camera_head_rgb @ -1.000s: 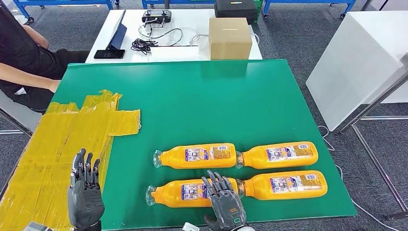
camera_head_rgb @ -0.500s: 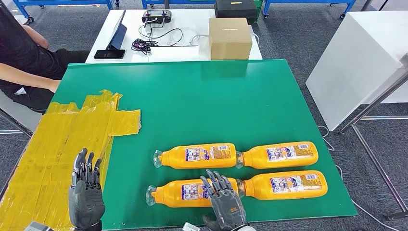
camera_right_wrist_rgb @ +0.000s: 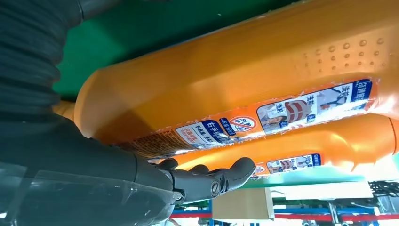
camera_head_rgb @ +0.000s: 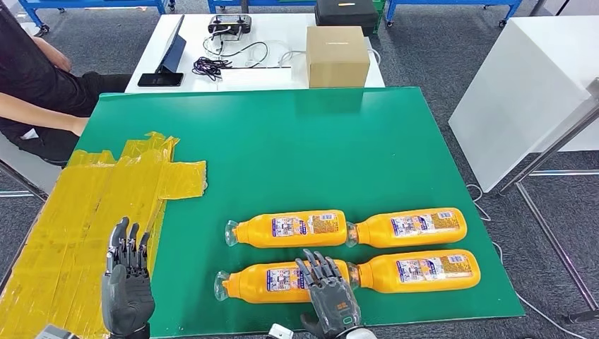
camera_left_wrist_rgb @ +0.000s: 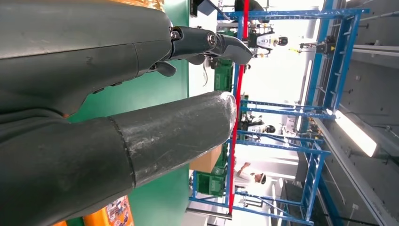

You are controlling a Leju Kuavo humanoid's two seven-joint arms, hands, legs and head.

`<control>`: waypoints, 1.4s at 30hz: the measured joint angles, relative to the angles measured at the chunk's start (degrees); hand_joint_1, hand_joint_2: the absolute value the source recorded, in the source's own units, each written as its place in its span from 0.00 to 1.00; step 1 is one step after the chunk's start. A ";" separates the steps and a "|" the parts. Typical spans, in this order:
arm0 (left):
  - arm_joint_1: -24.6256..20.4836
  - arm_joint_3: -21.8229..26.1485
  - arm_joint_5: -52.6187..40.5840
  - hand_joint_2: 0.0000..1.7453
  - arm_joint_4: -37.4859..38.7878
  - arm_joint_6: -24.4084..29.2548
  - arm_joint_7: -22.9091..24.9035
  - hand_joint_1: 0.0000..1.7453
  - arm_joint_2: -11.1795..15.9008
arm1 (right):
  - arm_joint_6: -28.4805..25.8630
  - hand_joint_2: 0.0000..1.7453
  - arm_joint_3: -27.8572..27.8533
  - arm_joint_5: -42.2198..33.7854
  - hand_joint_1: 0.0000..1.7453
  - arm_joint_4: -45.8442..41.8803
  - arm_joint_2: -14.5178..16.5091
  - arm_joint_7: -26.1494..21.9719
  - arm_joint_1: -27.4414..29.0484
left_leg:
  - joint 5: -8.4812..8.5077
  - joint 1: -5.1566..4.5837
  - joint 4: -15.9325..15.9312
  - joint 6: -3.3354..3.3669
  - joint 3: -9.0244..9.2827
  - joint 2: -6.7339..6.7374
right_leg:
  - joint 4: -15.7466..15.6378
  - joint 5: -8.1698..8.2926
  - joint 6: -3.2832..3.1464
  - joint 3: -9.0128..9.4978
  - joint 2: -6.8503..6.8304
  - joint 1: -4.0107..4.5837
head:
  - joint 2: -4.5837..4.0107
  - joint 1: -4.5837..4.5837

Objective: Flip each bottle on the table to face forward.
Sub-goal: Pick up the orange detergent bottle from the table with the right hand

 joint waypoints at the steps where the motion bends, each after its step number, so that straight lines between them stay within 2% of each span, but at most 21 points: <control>1: 0.00 0.00 0.00 0.00 0.00 -0.03 0.00 0.00 0.00 | 0.22 1.00 0.00 0.04 0.00 0.45 0.11 0.17 -0.27 | 0.00 0.00 0.00 0.00 0.02 0.01 | 0.00 0.00 0.00 0.00 0.00 0.00 | 0.00 0.01; 2: 0.00 0.00 -0.01 0.00 0.01 -0.08 0.00 0.00 0.00 | 0.42 1.00 0.00 0.09 0.05 0.93 0.21 0.33 -0.57 | 0.00 0.00 0.00 0.00 0.05 0.02 | 0.00 0.00 0.00 -0.06 0.00 0.00 | 0.00 0.01; 3: 0.00 0.00 -0.03 0.00 0.01 -0.13 0.00 0.00 0.00 | 0.57 1.00 0.00 0.14 0.26 1.43 0.33 0.48 -0.89 | -0.03 0.00 0.00 -0.02 0.09 0.02 | 0.00 -0.01 0.00 -0.16 0.01 0.00 | 0.00 0.00; 5: -0.01 0.00 -0.07 0.00 0.02 -0.26 0.00 0.00 0.00 | 1.07 1.00 0.01 0.18 0.76 2.57 0.58 0.79 -1.66 | -0.10 0.00 -0.01 -0.04 0.21 0.04 | -0.01 -0.05 -0.03 -0.31 0.01 0.00 | 0.00 -0.01; 6: -0.01 0.00 -0.09 0.00 0.02 -0.34 0.00 0.00 -0.01 | 1.32 1.00 0.03 0.09 0.96 3.19 0.71 0.89 -2.02 | -0.14 0.00 -0.01 -0.05 0.27 0.06 | -0.01 -0.07 -0.05 -0.32 0.02 0.01 | 0.00 0.00; 7: -0.01 0.02 -0.09 0.00 0.03 -0.45 0.00 0.00 -0.01 | 1.56 1.00 0.05 -0.07 1.00 3.83 0.81 0.94 -2.35 | -0.16 0.00 -0.02 -0.04 0.32 0.08 | -0.01 -0.08 -0.07 -0.29 0.03 0.01 | 0.00 0.00; 34: -0.17 1.09 1.40 0.00 0.04 -2.41 0.00 0.00 -0.02 | 4.68 1.00 0.92 -4.37 1.00 10.49 1.48 0.26 -7.74 | -0.68 0.05 -0.07 -0.16 1.57 0.56 | -0.07 -0.26 -0.30 0.74 0.67 0.14 | 0.00 0.00; 42: -0.64 1.21 1.99 0.00 0.07 -3.15 0.00 0.00 -0.03 | 4.34 1.00 0.85 -9.16 1.00 10.83 1.78 -3.99 -8.22 | -1.05 0.07 -0.08 -0.14 2.30 0.82 | -0.08 -0.52 -0.42 1.43 0.83 0.17 | 0.00 0.01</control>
